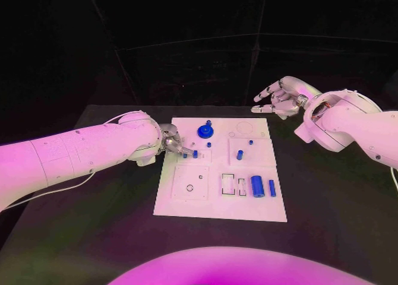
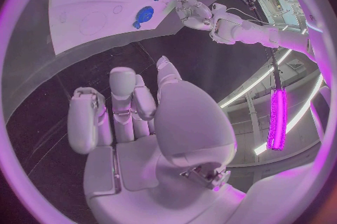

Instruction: Assemble the parts on the task board

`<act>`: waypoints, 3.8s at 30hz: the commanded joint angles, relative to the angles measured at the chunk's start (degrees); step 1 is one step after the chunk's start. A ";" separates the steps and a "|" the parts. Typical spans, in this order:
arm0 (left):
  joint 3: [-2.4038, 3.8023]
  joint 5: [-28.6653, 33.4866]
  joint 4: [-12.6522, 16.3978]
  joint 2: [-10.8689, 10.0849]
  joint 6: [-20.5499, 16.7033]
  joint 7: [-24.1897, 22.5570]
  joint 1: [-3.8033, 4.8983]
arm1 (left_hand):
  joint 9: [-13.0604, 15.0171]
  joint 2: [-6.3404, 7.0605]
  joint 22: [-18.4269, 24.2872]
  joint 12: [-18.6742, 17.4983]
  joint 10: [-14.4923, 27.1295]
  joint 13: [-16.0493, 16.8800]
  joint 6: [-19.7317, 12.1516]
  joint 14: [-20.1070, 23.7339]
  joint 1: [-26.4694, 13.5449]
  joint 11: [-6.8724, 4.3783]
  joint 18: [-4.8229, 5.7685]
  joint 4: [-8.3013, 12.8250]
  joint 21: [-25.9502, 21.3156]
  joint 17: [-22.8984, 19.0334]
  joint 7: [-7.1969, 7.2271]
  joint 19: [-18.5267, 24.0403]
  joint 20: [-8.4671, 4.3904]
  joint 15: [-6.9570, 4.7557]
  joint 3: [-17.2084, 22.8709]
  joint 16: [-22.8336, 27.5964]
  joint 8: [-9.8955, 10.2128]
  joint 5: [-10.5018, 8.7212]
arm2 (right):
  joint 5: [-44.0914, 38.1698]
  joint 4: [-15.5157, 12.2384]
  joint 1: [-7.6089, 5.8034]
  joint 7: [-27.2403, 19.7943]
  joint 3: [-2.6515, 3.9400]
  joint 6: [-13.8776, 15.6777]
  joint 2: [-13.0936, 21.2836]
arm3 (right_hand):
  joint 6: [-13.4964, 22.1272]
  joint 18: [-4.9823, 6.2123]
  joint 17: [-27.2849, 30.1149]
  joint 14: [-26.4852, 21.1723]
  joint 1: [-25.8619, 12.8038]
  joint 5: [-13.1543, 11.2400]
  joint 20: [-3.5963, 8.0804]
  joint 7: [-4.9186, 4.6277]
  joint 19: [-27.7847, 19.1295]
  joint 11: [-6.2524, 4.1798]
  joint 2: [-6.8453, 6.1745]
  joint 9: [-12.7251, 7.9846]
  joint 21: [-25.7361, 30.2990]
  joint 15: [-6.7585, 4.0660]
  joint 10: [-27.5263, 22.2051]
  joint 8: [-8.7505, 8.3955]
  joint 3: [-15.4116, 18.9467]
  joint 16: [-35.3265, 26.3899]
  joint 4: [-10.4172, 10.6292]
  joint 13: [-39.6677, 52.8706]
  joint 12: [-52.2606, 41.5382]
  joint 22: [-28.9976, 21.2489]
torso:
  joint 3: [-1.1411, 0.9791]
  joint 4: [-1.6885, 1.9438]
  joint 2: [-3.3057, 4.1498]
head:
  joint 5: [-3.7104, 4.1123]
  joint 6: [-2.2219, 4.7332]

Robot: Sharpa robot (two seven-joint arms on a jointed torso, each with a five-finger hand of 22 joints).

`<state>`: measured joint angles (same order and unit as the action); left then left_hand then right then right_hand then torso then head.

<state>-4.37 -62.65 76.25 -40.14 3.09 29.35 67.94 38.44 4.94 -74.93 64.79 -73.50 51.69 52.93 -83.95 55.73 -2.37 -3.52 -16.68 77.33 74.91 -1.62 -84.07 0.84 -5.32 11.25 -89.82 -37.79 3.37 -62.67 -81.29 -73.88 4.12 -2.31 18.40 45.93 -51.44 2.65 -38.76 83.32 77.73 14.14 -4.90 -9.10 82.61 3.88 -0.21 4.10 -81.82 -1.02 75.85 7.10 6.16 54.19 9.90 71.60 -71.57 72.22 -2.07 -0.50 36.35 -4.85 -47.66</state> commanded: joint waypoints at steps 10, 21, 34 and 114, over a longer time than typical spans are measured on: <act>1.97 1.85 1.91 -1.40 -11.05 -5.46 0.21 | -0.32 -1.95 1.12 -1.44 1.69 -2.26 -1.61 -6.05 -1.43 0.39 -0.37 -0.07 -2.56 15.09 -0.42 -0.77 -0.23 -0.18 -4.37 -0.18 0.06 -0.41 | -0.16 0.21 -0.09 -0.74 0.03 0.64 0.45 | 0.42 1.04 0.13 -0.07 0.04 0.23 -0.16 0.08 -0.54 -0.03 0.03 -0.02 0.58 0.00 -0.24 0.25 0.45 -0.12 0.25 -0.17 0.27 -0.49 | 0.01 -0.04 0.00 | -0.18 0.15; 2.43 8.63 -0.16 0.68 -17.20 -26.99 0.53 | -8.92 -2.45 30.55 -22.46 25.26 -21.37 -11.07 3.63 20.66 6.57 -5.90 7.01 -34.31 -5.25 -6.53 13.54 4.05 4.75 -2.44 16.88 10.58 -0.32 | -0.16 0.48 -0.09 -0.66 0.03 0.75 0.21 | 0.47 1.08 0.12 -0.08 0.04 0.29 -0.17 0.07 -0.63 -0.02 0.04 -0.03 0.68 0.00 -0.36 0.24 0.50 -0.11 0.30 -0.29 0.39 -0.69 | -0.09 -0.01 0.03 | 0.35 0.70; 0.47 -16.34 -6.38 6.04 -13.90 -40.29 0.56 | -23.79 1.55 22.70 -40.38 23.43 -38.80 -4.63 0.67 28.16 8.03 -4.73 11.34 -25.39 -3.67 -7.13 7.40 5.61 6.18 -0.01 13.42 25.01 -0.27 | -0.16 0.67 -0.09 -0.73 0.03 0.53 -0.41 | 0.47 1.07 0.13 -0.08 0.27 0.59 -0.21 0.07 -0.62 -0.03 0.23 -0.03 0.69 0.01 -0.34 0.29 0.52 -0.12 0.35 -0.22 0.31 -0.66 | -0.12 -0.06 0.04 | 0.79 1.23; -1.56 -25.32 -20.27 15.85 -7.25 -37.77 -0.59 | -29.76 -2.70 13.46 -46.56 11.53 -46.50 7.67 -0.97 30.98 6.13 -2.93 15.44 -15.59 -9.02 -5.72 2.61 3.86 4.22 5.25 13.02 28.55 -0.18 | -0.16 0.74 -0.10 -0.33 0.03 0.32 -1.53 | 0.41 1.05 0.15 -0.08 1.09 1.99 -0.23 0.10 -0.55 -0.05 0.79 0.00 0.69 0.00 -0.17 0.53 0.72 -0.12 0.59 0.04 -0.04 -0.55 | -0.05 0.06 0.03 | 2.03 0.92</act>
<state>-5.76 -87.06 55.90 -24.18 -4.05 -8.90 67.61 8.76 2.42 -61.29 18.62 -61.52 5.27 60.23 -83.95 86.29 3.81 -7.55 -1.48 61.37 65.97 -7.29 -81.12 4.81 -0.62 15.92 -76.52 -9.32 3.14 -62.67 -80.39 -73.87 3.98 -2.31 18.53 44.38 -51.44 2.65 -38.70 83.32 78.50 15.89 -5.12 -9.09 82.41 3.88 0.55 4.10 -81.36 -1.02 75.84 7.31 6.64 54.19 10.38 71.59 -71.57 71.62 -2.13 -0.49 36.38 -2.83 -46.72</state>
